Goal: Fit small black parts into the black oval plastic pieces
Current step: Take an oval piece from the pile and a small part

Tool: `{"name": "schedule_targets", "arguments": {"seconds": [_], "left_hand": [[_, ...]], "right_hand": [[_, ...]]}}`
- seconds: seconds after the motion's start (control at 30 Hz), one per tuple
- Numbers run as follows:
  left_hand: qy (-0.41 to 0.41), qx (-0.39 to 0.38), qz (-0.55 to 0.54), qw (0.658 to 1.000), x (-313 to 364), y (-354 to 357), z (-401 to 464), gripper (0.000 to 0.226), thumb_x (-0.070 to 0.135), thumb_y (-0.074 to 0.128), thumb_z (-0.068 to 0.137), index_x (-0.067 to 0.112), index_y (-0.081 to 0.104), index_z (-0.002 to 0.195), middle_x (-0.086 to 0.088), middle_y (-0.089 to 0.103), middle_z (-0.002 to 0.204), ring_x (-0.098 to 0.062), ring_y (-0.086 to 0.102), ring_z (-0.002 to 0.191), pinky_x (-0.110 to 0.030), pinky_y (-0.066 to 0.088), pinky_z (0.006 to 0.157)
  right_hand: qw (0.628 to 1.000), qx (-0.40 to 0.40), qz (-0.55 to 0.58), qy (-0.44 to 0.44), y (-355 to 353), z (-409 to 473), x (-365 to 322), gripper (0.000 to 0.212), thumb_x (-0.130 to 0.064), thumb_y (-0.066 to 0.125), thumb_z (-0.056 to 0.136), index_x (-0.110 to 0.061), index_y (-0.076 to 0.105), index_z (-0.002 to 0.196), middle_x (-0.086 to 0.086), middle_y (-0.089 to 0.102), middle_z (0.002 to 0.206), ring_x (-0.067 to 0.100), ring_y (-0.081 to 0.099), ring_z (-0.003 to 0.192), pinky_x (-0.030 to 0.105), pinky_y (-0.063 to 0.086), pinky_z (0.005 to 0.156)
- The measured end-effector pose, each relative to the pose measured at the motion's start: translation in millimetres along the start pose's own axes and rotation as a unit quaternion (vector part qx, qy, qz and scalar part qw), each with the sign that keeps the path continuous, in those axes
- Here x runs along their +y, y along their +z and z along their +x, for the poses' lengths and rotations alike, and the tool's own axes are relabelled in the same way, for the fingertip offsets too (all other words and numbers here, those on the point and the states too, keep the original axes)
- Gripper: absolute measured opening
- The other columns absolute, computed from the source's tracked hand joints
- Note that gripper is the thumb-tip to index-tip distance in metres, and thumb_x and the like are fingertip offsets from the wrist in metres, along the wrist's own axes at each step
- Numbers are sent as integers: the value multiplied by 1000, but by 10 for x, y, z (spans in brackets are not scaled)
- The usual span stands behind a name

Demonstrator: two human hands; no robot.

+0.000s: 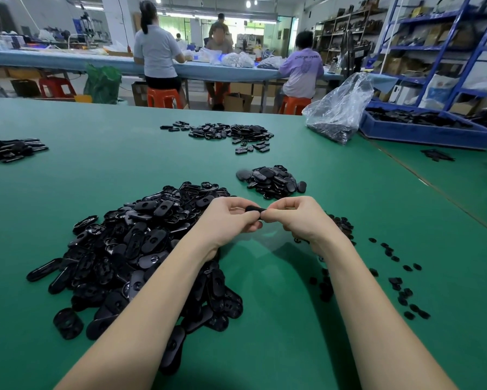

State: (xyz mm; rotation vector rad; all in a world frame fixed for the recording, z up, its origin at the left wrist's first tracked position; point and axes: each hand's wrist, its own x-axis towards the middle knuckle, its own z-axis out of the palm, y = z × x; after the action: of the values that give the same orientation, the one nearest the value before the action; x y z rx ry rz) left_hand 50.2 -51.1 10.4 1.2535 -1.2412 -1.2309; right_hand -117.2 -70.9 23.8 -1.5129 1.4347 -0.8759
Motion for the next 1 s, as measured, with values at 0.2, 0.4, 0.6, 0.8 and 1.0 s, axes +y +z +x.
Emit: {"name": "schedule_targets", "arguments": {"seconds": [0.2,0.4,0.6,0.8,1.0], "left_hand": [[-6,-10,11,1000,6,9,6,14,-1,65,93,9,72,88,-5,73,70,-11,67,64,-17,58,68],[-28,-21,-13,999,-10,-35,8,11,-2,66,93,1,73,99,-9,75,79,-12,71,70,-17,58,71],[-32,-6,-5,999,-51,5,20,8,-2,67,92,1,73,96,-10,72,78,-11,70,66,-16,58,68],[-37,12,6,999,-59,23,30,11,-4,67,91,4,73,89,-7,72,73,-11,69,65,-18,59,71],[-38,34,29,998,-83,38,36,11,-5,67,91,4,73,89,-6,71,73,-11,68,64,-17,58,67]], "right_hand": [[1000,-5,30,1,20,10,42,8,-18,81,80,-15,73,78,-15,63,55,-7,47,40,7,30,39],[999,-13,33,-11,27,20,56,12,-15,80,80,-16,70,73,-19,55,46,-6,46,39,6,30,38],[1000,1,4,-14,32,38,82,11,-16,81,79,-17,71,74,-20,52,43,-5,44,35,6,28,37],[1000,13,-22,-16,56,77,114,11,-22,82,77,-20,72,73,-19,53,45,-2,43,40,12,32,42],[998,27,-54,-32,106,109,148,14,-28,83,74,-22,70,72,-19,55,48,-3,47,47,15,36,51]]}}
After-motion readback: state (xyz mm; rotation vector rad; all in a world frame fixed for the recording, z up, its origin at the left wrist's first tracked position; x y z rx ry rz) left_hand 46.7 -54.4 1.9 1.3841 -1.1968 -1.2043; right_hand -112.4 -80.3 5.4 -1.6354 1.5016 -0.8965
